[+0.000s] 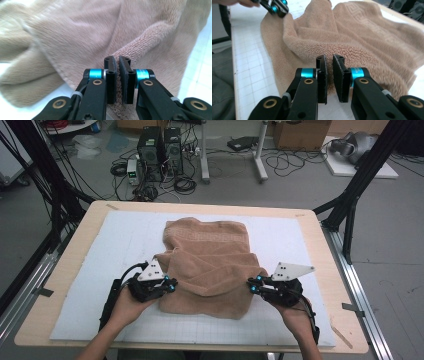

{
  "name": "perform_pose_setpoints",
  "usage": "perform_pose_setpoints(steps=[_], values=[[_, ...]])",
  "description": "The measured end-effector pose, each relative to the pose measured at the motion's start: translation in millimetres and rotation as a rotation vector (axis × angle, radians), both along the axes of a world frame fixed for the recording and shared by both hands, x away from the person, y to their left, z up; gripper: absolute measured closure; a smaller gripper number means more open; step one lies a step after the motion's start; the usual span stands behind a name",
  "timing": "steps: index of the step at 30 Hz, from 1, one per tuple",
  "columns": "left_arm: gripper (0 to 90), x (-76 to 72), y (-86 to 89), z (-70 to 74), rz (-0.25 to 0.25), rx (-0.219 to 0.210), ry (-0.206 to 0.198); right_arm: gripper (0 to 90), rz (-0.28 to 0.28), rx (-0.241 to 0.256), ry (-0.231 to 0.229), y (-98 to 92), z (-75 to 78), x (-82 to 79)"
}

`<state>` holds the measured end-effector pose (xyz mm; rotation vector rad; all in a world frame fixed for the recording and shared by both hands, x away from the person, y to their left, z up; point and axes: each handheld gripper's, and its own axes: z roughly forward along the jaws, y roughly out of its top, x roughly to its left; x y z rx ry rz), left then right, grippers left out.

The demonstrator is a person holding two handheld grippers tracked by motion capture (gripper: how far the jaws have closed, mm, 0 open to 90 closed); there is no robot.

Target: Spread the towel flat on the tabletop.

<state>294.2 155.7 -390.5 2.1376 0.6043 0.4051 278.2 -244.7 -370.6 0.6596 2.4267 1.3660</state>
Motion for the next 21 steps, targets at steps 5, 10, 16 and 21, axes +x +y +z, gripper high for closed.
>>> perform_pose_setpoints(steps=[5, 10, 16, 21], values=[[84.8, 16.2, 19.9, 9.3, 0.112, -0.039, -0.017, 82.2, -0.005, -0.009, 0.008, 18.0, 7.8, 26.9], [84.8, 41.8, 29.3, -5.1, 0.231, -0.023, 0.03, 76.7, -0.068, -0.051, 0.077, 45.7, -5.3, 72.1], [84.8, 55.0, 31.5, -15.8, 0.265, -0.005, 0.065, 66.4, -0.106, -0.07, 0.15, 59.4, -25.5, 99.6], [84.8, 57.5, 33.7, -18.1, 0.278, 0.008, 0.077, 63.9, -0.098, -0.01, 0.066, 44.2, -8.4, 76.6]])
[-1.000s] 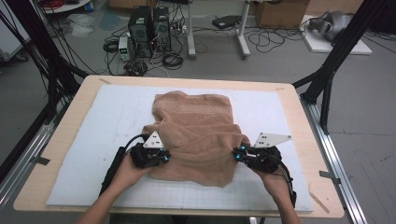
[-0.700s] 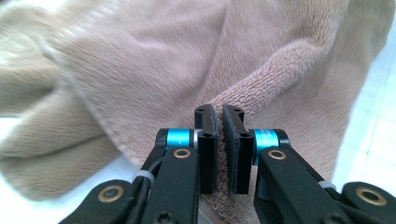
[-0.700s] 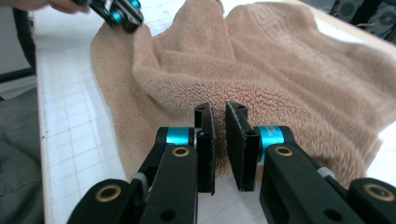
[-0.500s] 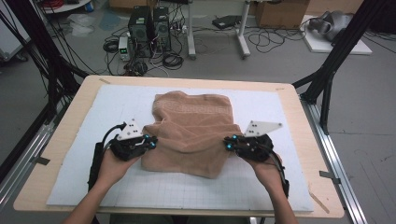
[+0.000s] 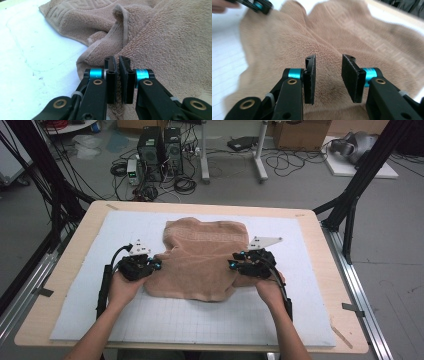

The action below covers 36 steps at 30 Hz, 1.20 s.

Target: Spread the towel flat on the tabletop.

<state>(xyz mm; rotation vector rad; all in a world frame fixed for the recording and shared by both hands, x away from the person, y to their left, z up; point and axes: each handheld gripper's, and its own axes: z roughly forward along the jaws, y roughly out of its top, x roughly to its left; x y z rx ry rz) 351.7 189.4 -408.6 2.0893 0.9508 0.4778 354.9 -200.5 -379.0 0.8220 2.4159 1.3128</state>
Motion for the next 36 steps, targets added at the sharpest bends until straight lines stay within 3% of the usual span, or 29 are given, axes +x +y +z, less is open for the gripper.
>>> perform_pose_setpoints(steps=[6, 11, 14, 16, 18, 21, 24, 32, 36], values=[[84.7, -0.7, -2.6, -0.9, 0.002, 0.016, -0.003, 62.8, 0.022, -0.002, -0.041, -21.8, -0.6, -25.7], [84.7, -0.5, -1.9, -0.7, 0.0, 0.012, -0.002, 56.2, 0.019, -0.007, -0.013, -26.3, -15.1, -33.3], [84.6, -0.8, -2.4, -0.8, -0.005, 0.013, -0.003, 49.9, 0.028, 0.015, 0.024, -24.0, -25.8, -28.9], [84.6, -2.0, -3.6, -0.3, -0.01, 0.012, -0.007, 50.6, 0.035, 0.01, 0.03, -19.1, -29.1, -26.7], [84.6, -3.3, -4.9, 0.4, -0.019, 0.017, -0.015, 59.1, 0.048, 0.004, 0.018, -11.7, -30.0, -24.5], [84.7, -5.4, -5.1, 2.3, -0.021, 0.008, -0.029, 79.0, 0.077, -0.018, 0.005, 0.6, -28.7, -19.4], [84.6, -7.4, -3.0, 4.9, -0.026, -0.004, -0.035, 88.2, 0.095, -0.014, 0.003, 11.8, -24.2, -12.2], [84.4, -8.6, -3.7, 3.7, -0.041, -0.004, -0.038, 88.4, 0.081, -0.073, -0.008, 38.7, -18.3, 8.5], [81.4, -8.9, -5.8, 0.4, -0.055, 0.004, -0.03, 73.3, 0.029, -0.09, 0.007, 48.4, -24.7, 19.4]])
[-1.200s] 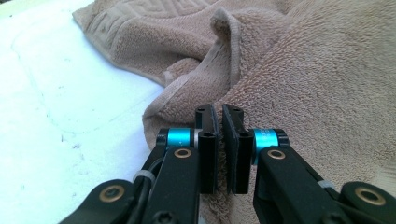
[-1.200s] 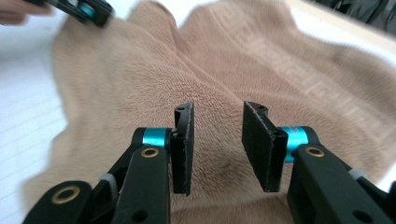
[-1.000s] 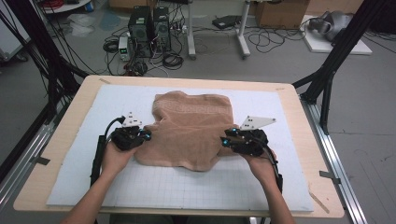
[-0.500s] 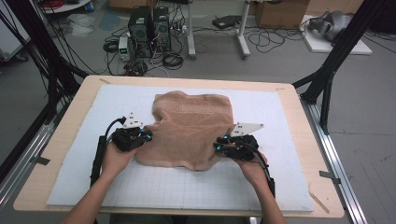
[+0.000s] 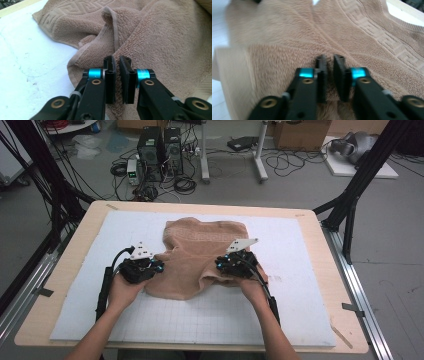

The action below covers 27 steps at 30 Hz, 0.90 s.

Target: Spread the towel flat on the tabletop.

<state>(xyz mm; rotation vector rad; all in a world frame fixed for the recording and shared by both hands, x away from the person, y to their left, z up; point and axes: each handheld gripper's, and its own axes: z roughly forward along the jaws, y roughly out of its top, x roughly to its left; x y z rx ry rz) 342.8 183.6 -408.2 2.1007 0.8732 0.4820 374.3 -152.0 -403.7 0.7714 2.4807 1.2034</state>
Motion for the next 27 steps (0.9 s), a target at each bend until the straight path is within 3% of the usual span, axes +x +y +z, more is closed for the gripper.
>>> perform_pose_setpoints(steps=[2, 3, 6, 9, 12, 18, 27], values=[[75.7, 1.8, -1.7, -3.2, 0.001, 0.003, 0.026, 66.7, -0.014, 0.003, 0.025, 2.5, -4.4, 5.1], [71.3, 3.0, -2.3, -4.6, -0.001, 0.01, 0.041, 65.8, -0.016, -0.002, 0.039, 3.7, -7.6, 7.0], [69.2, 7.4, -5.9, -12.1, -0.005, 0.037, 0.073, 65.8, -0.022, -0.012, 0.066, 5.8, -13.7, 9.4], [74.2, 10.1, -11.6, -19.2, -0.023, 0.07, 0.094, 77.6, -0.009, -0.013, 0.074, 7.4, -16.0, 10.2], [80.8, 6.0, -13.6, -16.7, -0.036, 0.092, 0.069, 86.2, 0.017, -0.031, 0.06, 8.6, -13.7, 7.7], [83.2, -7.9, -0.1, 4.5, -0.041, 0.011, 0.013, 88.8, 0.045, 0.009, 0.039, -5.9, 1.9, -3.7], [83.8, -48.9, 9.2, 33.8, -0.098, -0.038, -0.061, 89.0, 0.103, 0.052, -0.037, -37.1, 37.2, -48.5]])
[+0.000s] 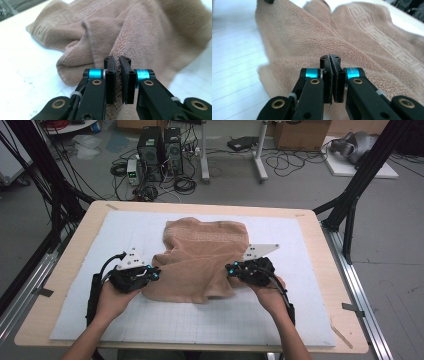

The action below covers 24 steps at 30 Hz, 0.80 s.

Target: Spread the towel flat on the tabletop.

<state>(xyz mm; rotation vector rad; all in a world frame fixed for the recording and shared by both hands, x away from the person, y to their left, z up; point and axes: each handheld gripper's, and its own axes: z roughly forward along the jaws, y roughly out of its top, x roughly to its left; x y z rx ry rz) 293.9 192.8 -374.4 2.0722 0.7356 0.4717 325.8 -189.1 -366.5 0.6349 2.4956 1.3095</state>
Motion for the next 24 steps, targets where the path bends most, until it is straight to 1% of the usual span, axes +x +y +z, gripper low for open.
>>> perform_pose_setpoints(steps=[3, 6, 7, 8, 10, 11, 12, 13, 15, 17, 18, 19, 20, 21, 22, 23, 24], values=[[83.9, -17.3, 0.6, 12.7, -0.023, -0.007, -0.034, 89.1, 0.018, 0.022, -0.036, -9.2, 12.8, -19.4], [84.0, -36.4, 1.7, 25.5, -0.05, -0.019, -0.056, 89.1, 0.04, 0.035, -0.05, -15.7, 24.1, -37.9], [84.1, -46.3, 2.5, 30.4, -0.067, -0.021, -0.063, 89.1, 0.052, 0.037, -0.05, -17.4, 27.8, -44.8], [84.1, -52.7, 3.0, 33.1, -0.078, -0.024, -0.065, 89.1, 0.061, 0.036, -0.056, -19.3, 32.8, -55.6], [83.6, -67.8, 4.1, 39.3, -0.136, -0.041, -0.056, 88.7, 0.083, 0.052, -0.065, -22.9, 39.3, -70.5], [81.9, -72.3, 4.1, 41.7, -0.16, -0.047, -0.045, 85.5, 0.093, 0.067, -0.067, -25.1, 42.6, -77.5], [76.1, -74.3, 3.9, 43.6, -0.169, -0.046, -0.037, 83.5, 0.098, 0.074, -0.067, -26.7, 45.5, -82.4], [71.2, -74.5, 3.3, 44.5, -0.171, -0.041, -0.051, 81.7, 0.104, 0.067, -0.071, -28.0, 47.9, -85.2], [65.9, -69.4, 2.5, 43.1, -0.158, -0.034, -0.058, 78.6, 0.103, 0.04, -0.083, -27.9, 49.6, -85.2], [65.2, -59.8, 0.7, 36.6, -0.147, -0.035, -0.058, 75.7, 0.093, 0.0, -0.077, -26.5, 43.6, -78.1], [64.4, -52.7, -0.9, 30.6, -0.146, -0.037, -0.057, 73.9, 0.089, -0.011, -0.065, -26.2, 37.5, -72.7], [64.0, -48.3, -2.1, 26.4, -0.146, -0.034, -0.055, 71.5, 0.084, -0.023, -0.045, -26.1, 28.0, -65.8], [64.0, -42.3, -4.5, 19.7, -0.136, -0.03, -0.053, 69.3, 0.082, -0.028, -0.034, -26.1, 21.8, -61.7], [63.4, -35.6, -7.4, 12.6, -0.132, -0.024, -0.038, 66.6, 0.07, -0.042, -0.022, -26.4, 13.0, -56.2], [62.2, -29.1, -10.2, 5.4, -0.132, -0.007, -0.031, 65.0, 0.058, -0.052, -0.009, -27.1, 4.1, -50.5], [61.0, -23.3, -13.6, -1.3, -0.125, 0.017, -0.027, 63.7, 0.045, -0.048, 0.017, -28.0, -4.7, -45.3], [59.7, -17.8, -16.9, -6.7, -0.124, 0.038, -0.015, 61.9, 0.039, -0.059, 0.031, -29.2, -13.0, -40.4]])
